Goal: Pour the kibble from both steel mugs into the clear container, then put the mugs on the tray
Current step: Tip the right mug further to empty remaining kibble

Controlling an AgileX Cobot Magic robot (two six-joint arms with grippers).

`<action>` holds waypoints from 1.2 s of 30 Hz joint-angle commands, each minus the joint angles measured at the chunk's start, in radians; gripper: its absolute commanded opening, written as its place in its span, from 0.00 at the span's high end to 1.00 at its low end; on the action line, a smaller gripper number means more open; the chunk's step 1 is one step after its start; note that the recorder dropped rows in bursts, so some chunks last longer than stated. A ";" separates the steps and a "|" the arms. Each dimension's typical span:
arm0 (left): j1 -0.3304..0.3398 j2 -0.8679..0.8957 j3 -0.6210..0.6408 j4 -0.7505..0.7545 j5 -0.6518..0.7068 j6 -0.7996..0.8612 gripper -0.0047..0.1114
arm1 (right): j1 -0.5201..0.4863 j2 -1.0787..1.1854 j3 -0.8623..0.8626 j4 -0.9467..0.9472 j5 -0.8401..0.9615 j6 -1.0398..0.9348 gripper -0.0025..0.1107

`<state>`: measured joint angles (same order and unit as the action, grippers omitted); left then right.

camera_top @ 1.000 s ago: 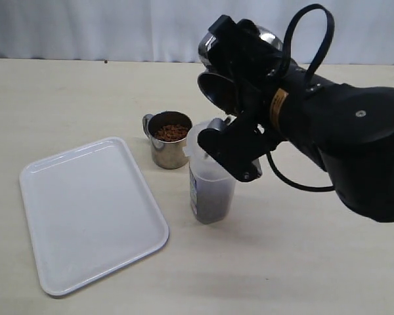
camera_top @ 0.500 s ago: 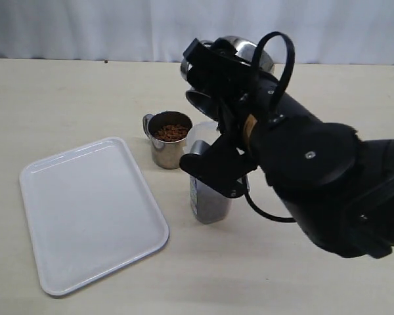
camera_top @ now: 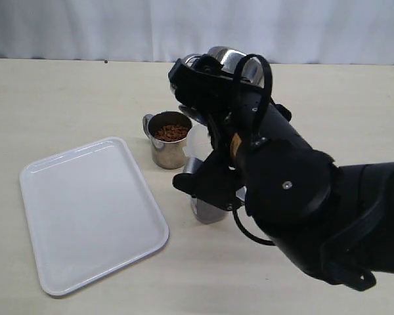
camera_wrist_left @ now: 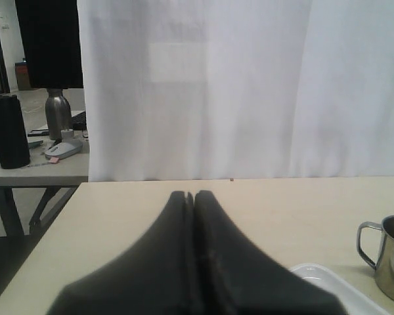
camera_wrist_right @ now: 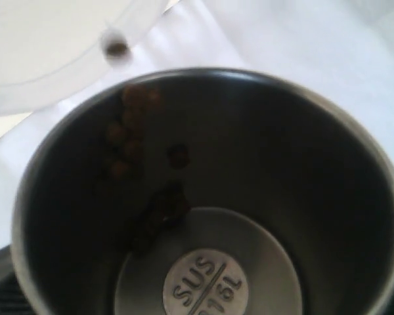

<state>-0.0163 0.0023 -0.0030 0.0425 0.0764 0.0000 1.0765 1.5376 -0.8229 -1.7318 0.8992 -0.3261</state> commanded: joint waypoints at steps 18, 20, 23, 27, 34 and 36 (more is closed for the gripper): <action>-0.007 -0.002 0.003 -0.002 -0.006 0.000 0.96 | 0.077 0.081 0.003 -0.013 0.217 -0.056 0.94; -0.007 -0.002 0.003 -0.002 -0.006 0.000 0.96 | 0.077 0.087 0.003 -0.013 0.245 -0.056 0.94; -0.007 -0.002 0.003 -0.002 -0.006 0.000 0.96 | 0.077 0.089 0.003 -0.013 0.277 -0.056 0.94; -0.007 -0.002 0.003 -0.002 -0.006 0.000 0.96 | 0.136 0.090 0.020 -0.013 0.316 -0.108 0.94; -0.007 -0.002 0.003 -0.002 -0.008 0.000 0.96 | 0.136 0.090 0.010 -0.013 0.322 -0.065 0.94; -0.007 -0.002 0.003 -0.002 -0.008 0.000 0.96 | 0.130 0.085 0.000 -0.013 0.322 0.052 0.94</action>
<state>-0.0163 0.0023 -0.0030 0.0425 0.0764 0.0000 1.2097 1.6293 -0.8063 -1.7298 1.1909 -0.3846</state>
